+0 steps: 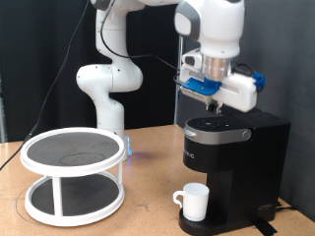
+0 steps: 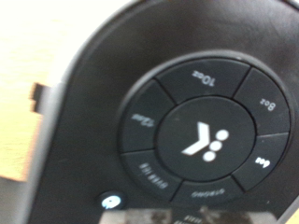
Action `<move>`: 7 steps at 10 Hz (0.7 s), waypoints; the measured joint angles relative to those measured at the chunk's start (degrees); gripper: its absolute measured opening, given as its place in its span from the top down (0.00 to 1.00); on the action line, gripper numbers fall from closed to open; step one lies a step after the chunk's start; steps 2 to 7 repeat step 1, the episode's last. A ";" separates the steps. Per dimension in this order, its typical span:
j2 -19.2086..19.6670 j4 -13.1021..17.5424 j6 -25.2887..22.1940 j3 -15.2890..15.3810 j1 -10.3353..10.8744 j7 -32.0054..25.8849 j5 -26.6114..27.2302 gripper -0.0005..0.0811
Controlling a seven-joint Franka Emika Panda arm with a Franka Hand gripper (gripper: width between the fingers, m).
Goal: Make a cup of coffee with the keurig machine
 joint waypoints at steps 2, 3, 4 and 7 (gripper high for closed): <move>-1.46 0.01 0.95 -0.36 -0.41 0.04 -0.16 0.99; -1.46 0.01 0.95 -0.36 -0.41 0.04 -0.16 0.99; -1.46 0.01 0.95 -0.36 -0.41 0.04 -0.16 0.99; -1.46 0.01 0.95 -0.36 -0.41 0.04 -0.16 0.99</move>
